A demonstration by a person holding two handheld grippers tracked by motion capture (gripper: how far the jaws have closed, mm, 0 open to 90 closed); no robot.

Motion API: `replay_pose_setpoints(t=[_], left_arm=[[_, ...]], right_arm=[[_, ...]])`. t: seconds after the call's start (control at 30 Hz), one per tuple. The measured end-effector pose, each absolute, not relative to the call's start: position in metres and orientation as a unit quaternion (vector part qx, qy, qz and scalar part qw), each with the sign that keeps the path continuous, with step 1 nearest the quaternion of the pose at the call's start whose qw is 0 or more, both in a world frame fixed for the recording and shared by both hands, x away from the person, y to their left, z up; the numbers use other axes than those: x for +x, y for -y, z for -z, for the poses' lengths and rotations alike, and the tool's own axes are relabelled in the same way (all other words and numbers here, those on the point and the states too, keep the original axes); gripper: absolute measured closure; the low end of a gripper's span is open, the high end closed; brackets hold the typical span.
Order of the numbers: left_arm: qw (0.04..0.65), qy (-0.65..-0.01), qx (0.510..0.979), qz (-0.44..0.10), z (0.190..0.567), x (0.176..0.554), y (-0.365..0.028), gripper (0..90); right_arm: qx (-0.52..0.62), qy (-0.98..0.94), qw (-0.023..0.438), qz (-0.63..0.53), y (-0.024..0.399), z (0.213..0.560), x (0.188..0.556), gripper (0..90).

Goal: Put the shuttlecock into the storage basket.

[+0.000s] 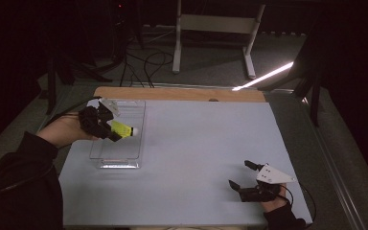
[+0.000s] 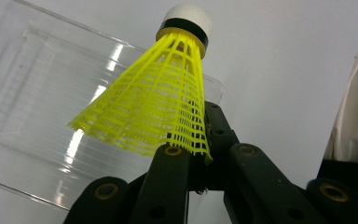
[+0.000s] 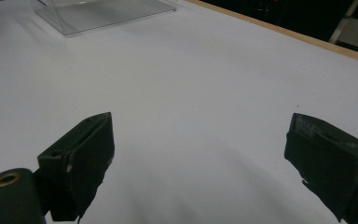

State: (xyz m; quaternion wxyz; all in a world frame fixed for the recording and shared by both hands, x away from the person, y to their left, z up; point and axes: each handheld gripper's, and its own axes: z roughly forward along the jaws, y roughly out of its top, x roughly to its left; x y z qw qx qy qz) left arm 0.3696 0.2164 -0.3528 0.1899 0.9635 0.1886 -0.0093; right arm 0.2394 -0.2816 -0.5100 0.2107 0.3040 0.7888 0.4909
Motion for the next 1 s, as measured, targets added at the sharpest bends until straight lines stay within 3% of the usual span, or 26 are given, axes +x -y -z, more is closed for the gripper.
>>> replay_pose_setpoints(t=[1.0], left_arm=[[0.155, -0.187, 0.969, 0.048, 0.405, 0.369, -0.220, 89.4]], right_arm=[[0.304, -0.791, 0.207, -0.490, 0.281, 0.511, 0.240, 8.3]])
